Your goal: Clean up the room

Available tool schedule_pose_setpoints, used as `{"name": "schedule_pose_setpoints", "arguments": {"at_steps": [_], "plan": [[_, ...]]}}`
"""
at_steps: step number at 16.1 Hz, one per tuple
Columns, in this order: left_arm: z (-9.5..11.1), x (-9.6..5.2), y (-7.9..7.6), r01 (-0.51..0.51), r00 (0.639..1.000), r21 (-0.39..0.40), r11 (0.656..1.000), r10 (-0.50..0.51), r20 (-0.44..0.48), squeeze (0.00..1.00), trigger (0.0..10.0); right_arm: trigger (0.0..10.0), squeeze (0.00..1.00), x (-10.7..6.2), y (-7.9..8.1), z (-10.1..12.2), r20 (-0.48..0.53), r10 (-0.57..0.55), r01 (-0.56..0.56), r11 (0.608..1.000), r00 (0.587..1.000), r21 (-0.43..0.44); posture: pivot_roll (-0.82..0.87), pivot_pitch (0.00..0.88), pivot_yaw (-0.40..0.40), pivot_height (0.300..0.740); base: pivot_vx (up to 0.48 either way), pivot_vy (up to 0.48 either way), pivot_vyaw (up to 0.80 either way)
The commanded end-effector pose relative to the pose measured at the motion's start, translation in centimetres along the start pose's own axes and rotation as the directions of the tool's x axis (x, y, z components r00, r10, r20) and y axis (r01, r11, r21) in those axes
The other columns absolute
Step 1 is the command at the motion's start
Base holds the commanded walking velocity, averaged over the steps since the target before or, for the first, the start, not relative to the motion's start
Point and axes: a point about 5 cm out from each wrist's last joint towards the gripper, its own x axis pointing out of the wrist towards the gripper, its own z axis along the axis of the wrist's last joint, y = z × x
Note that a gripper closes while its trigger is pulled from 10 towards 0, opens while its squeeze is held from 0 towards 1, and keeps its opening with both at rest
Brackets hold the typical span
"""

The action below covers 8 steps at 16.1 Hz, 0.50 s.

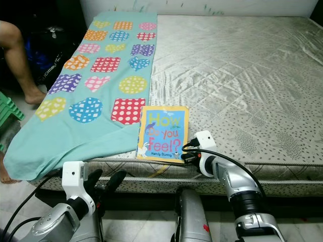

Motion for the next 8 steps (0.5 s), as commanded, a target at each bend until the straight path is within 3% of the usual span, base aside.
{"name": "schedule_pose_setpoints", "arguments": {"at_steps": [1,8], "plan": [[-0.2,0.1,0.1,-0.002,1.0,0.008,1.0,0.002,-0.018,0.0,10.0,0.0,0.0,0.3,0.4,0.0,-0.017,0.003,-0.003,1.0,1.0,0.004,0.01,0.04,-0.026,0.519,0.0,0.0,0.0],[-0.3,0.3,0.0,-0.004,1.0,0.007,1.0,0.004,-0.015,0.0,10.0,0.0,0.0,0.2,1.2,5.5,0.097,0.041,-0.044,0.999,0.994,0.026,0.01,0.027,-0.038,0.519,0.0,0.0,0.0]]}}
